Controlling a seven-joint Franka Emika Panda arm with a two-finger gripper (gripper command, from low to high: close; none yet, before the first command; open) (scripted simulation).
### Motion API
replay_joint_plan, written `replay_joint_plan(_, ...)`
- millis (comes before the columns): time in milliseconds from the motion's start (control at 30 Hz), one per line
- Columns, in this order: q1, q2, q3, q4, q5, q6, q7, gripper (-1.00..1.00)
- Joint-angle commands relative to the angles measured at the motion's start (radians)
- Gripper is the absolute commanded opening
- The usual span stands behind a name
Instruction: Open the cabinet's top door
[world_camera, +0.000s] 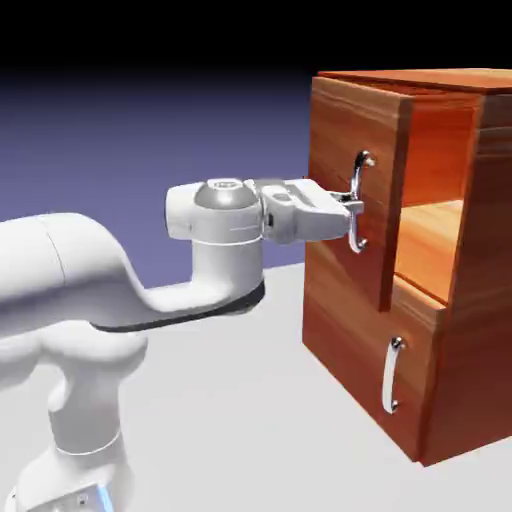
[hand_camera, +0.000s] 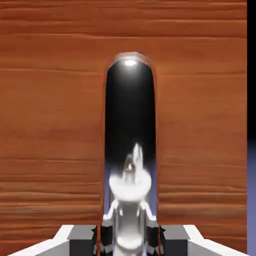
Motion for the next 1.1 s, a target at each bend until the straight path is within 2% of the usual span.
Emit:
replay_joint_plan(0,-0.022,-0.014,0.036,-0.027,0.034,-0.027,-0.003,-1.00)
replay_joint_plan(233,-0.111,-0.111,0.290,-0.167,0.288,-0.196,-0.029,-1.00)
replay_joint_plan(533,-0.098,-0.173,0.616,-0.241,0.622,-0.406,-0.042,-1.00)
replay_joint_plan(800,-0.051,-0.123,0.906,-0.222,0.910,-0.599,-0.012,-1.00)
replay_joint_plan(1067,-0.057,0.040,1.196,-0.111,1.192,-0.809,0.056,-1.00)
